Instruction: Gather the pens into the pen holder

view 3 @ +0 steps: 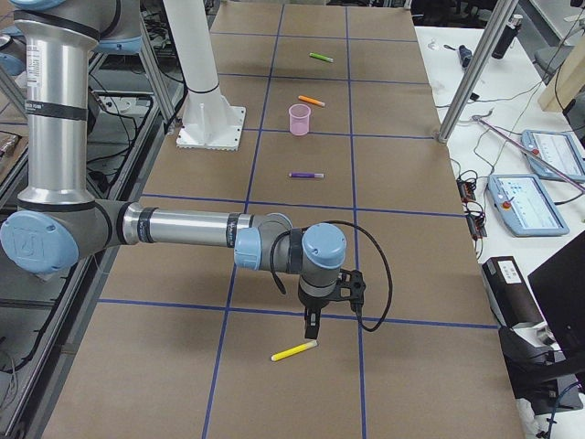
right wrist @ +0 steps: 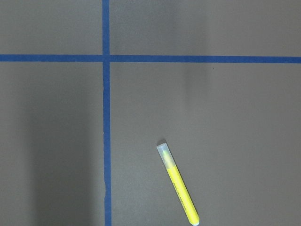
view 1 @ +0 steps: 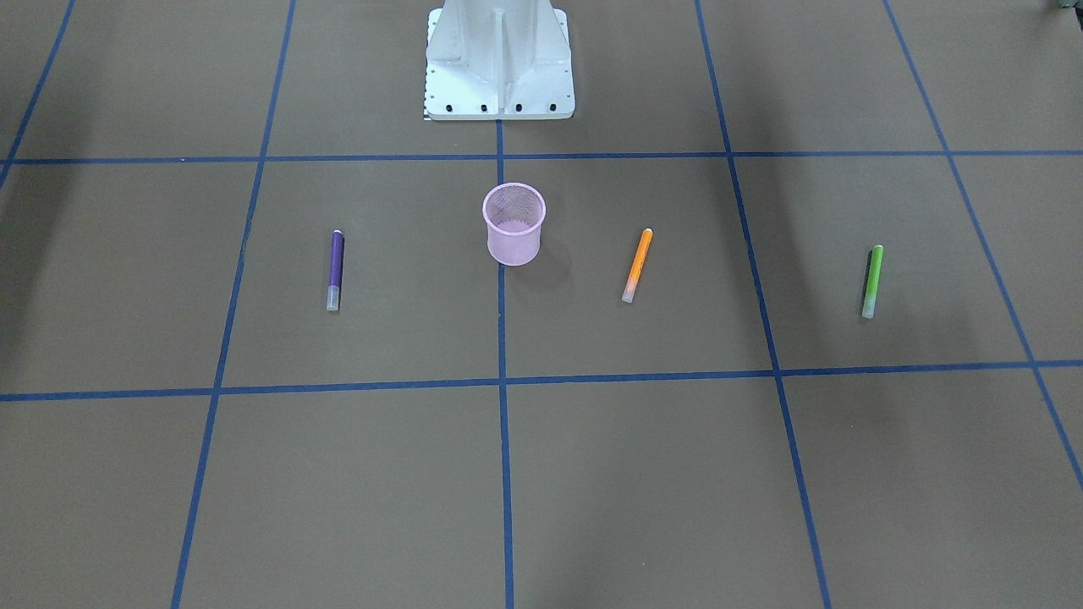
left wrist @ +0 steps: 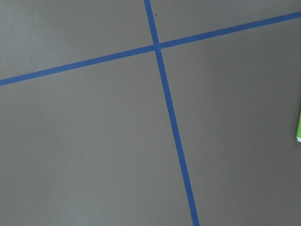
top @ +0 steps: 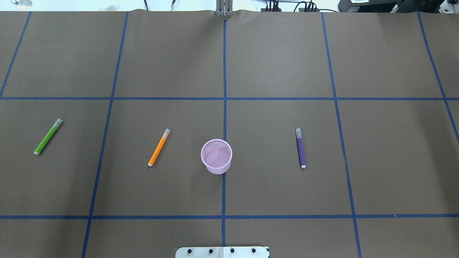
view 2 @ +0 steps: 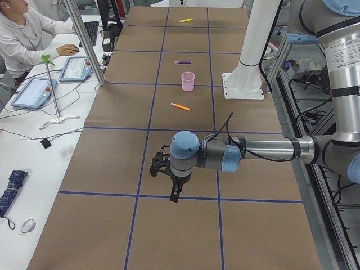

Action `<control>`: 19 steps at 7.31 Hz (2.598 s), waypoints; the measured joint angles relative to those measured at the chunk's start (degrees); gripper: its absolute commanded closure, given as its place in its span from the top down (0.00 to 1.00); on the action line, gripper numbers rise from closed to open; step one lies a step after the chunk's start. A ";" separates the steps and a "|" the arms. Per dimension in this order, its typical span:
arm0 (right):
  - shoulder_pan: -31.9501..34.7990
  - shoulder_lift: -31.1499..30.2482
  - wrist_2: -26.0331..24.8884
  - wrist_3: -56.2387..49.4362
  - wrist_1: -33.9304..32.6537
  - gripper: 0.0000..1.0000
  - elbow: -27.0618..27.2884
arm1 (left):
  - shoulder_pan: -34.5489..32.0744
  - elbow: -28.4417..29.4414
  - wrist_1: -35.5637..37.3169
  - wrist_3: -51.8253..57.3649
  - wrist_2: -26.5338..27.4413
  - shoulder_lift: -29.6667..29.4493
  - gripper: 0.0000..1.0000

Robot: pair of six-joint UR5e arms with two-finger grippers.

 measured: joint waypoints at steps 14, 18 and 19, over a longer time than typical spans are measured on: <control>-4.38 -3.47 1.27 0.24 39.83 0.97 -17.92 | 0.13 -1.03 -3.97 -0.45 -0.75 -8.78 1.00; -10.69 -3.65 -2.17 0.78 40.25 0.72 -20.52 | 0.09 -1.01 -5.95 -0.44 -0.79 -8.31 1.00; -11.39 -3.45 -2.27 0.82 40.25 0.61 -21.16 | 0.09 -1.01 -6.02 -0.42 -0.79 -8.28 1.00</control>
